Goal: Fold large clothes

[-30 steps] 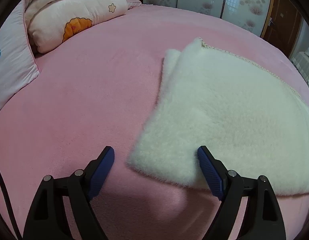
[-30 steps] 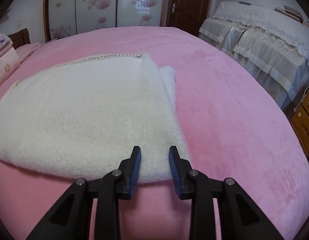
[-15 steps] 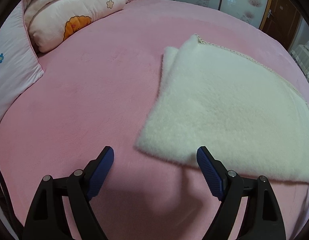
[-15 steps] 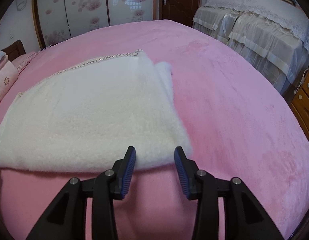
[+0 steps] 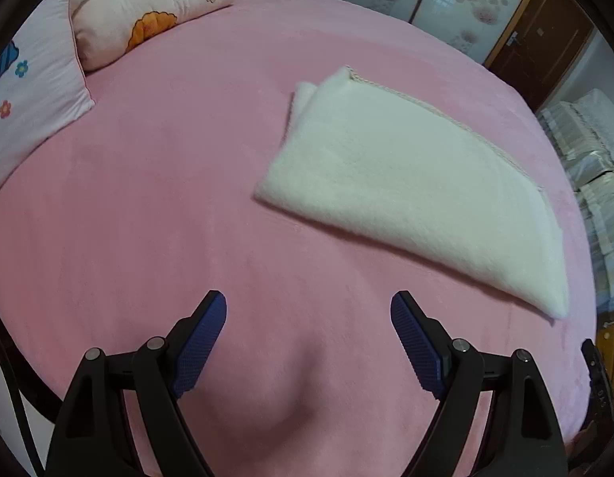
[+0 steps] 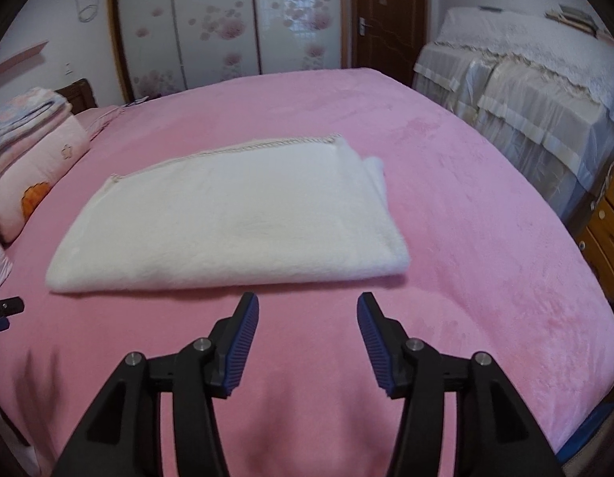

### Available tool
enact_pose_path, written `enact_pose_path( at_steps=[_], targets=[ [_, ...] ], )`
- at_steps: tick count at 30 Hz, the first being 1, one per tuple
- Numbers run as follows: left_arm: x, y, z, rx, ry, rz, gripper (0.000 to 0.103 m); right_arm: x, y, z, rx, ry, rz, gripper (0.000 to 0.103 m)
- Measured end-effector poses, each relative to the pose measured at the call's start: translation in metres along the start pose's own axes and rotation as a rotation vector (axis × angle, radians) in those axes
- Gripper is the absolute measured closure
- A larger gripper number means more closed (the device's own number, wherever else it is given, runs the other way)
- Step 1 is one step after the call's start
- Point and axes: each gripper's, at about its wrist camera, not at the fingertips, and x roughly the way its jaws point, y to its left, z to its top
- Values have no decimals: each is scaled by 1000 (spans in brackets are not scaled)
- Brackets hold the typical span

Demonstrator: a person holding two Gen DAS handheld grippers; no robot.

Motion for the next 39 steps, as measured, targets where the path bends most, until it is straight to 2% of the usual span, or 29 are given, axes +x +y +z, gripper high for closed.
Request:
enact_pose_path(
  at_steps=[7, 12, 14, 16, 21, 24, 27, 34, 39],
  targets=[
    [-12, 0, -20, -42, 19, -167, 19, -35, 41, -14, -88, -74, 38, 45],
    [5, -1, -21, -74, 32, -295, 19, -33, 68, -18, -129, -88, 61, 43],
    [19, 1, -19, -107, 32, -393, 19, -26, 75, -18, -129, -80, 77, 43],
    [36, 3, -16, -145, 26, -460, 19, -16, 82, -16, -130, -70, 83, 43],
    [92, 12, -4, -267, 39, -562, 19, 14, 98, -8, -112, -67, 90, 43],
    [123, 17, 7, -336, 26, -597, 19, 33, 105, -1, -101, -76, 89, 43],
    [139, 14, 20, -345, -26, -612, 19, 52, 110, 7, -88, -84, 89, 43],
    [175, -9, 60, -334, -101, -580, 19, 84, 117, 19, -78, -92, 101, 43],
    [191, -22, 92, -388, -137, -577, 20, 102, 124, 31, -113, -117, 100, 44]
  ],
)
